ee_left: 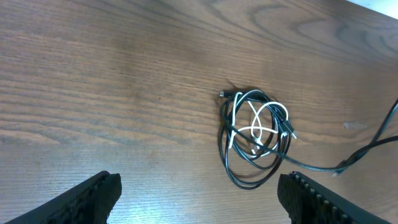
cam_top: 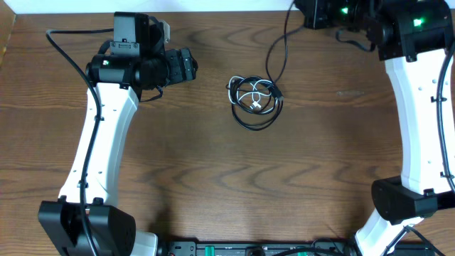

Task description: Untangle cables

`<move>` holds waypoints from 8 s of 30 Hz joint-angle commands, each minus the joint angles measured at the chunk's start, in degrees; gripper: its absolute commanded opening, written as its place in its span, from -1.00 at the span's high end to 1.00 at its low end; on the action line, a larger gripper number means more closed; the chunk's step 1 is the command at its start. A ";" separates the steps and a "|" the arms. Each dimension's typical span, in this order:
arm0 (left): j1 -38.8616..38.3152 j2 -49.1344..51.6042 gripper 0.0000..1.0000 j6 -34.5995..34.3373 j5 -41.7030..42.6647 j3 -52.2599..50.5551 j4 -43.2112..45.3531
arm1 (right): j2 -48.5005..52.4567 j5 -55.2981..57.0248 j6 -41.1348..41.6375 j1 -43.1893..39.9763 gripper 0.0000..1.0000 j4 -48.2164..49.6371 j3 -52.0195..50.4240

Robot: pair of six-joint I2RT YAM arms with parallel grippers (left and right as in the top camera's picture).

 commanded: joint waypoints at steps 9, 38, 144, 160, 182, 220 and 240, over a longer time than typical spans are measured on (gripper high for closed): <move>0.11 0.76 -0.74 -0.31 0.81 0.17 -0.17 | 2.67 15.89 0.04 -10.82 0.98 -15.98 -0.15; 0.13 0.76 -0.74 -0.31 0.76 0.17 -0.15 | 20.26 -3.41 -40.68 -8.26 -0.84 -26.40 -3.65; 0.13 0.76 -0.74 0.83 0.35 0.17 -0.57 | 7.96 -10.71 -30.62 8.17 0.98 -13.92 -9.40; -1.27 0.79 -0.74 0.74 0.81 -0.63 -0.31 | -4.66 -4.24 -1.51 -5.84 0.98 -2.99 -2.32; -2.23 0.83 -0.74 0.76 0.76 -1.55 1.60 | -5.62 -13.70 6.47 -14.58 0.98 19.39 22.58; -12.07 16.15 -0.82 19.15 35.21 -1.70 19.85 | -4.57 -13.97 5.62 -15.21 0.98 14.69 21.49; -21.20 18.78 -0.89 -10.38 11.28 -1.70 30.12 | -4.55 -14.38 4.55 -15.21 0.98 10.86 21.49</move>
